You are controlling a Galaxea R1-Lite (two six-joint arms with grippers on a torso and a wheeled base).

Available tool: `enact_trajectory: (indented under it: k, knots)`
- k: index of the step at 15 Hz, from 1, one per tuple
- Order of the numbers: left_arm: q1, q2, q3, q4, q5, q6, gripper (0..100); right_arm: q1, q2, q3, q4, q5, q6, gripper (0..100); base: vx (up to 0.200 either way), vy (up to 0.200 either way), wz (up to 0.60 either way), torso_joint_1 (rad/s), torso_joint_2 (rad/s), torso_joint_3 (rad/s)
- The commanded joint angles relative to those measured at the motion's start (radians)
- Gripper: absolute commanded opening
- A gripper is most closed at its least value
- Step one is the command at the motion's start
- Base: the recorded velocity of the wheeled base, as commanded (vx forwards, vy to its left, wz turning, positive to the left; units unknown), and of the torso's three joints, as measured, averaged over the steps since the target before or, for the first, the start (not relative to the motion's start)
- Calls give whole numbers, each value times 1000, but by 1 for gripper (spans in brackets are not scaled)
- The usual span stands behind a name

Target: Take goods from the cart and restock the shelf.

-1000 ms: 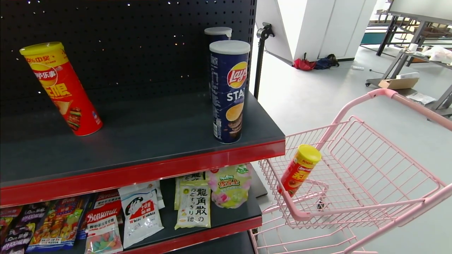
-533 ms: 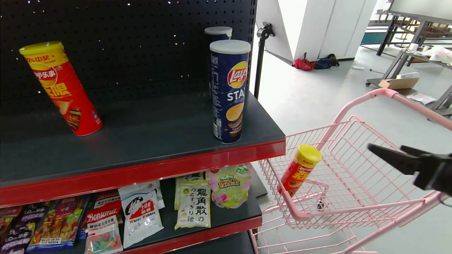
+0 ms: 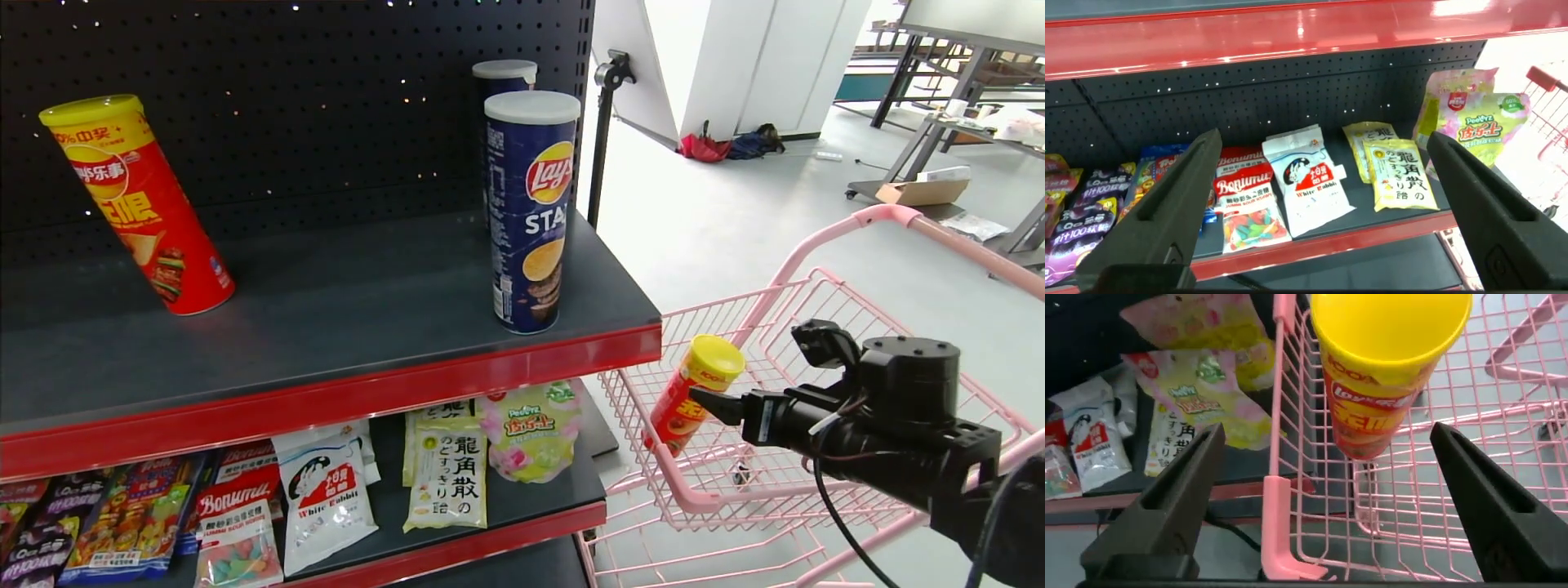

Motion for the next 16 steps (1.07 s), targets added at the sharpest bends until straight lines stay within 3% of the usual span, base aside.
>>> enact_trajectory:
  k: [1, 10, 16]
  knots:
    - [0, 1, -1, 0, 1, 0, 100, 3, 112, -9, -18, -16, -1, 100, 0, 0, 0, 0, 0, 0]
    - [0, 1, -1, -2, 1, 1, 100, -17, 312, -98, -203, -74, 2, 100, 0, 0, 0, 0, 0, 0]
    - [0, 1, -1, -2, 1, 1, 100, -28, 346, -152, -209, -83, 7, 100, 0, 0, 0, 0, 0, 0]
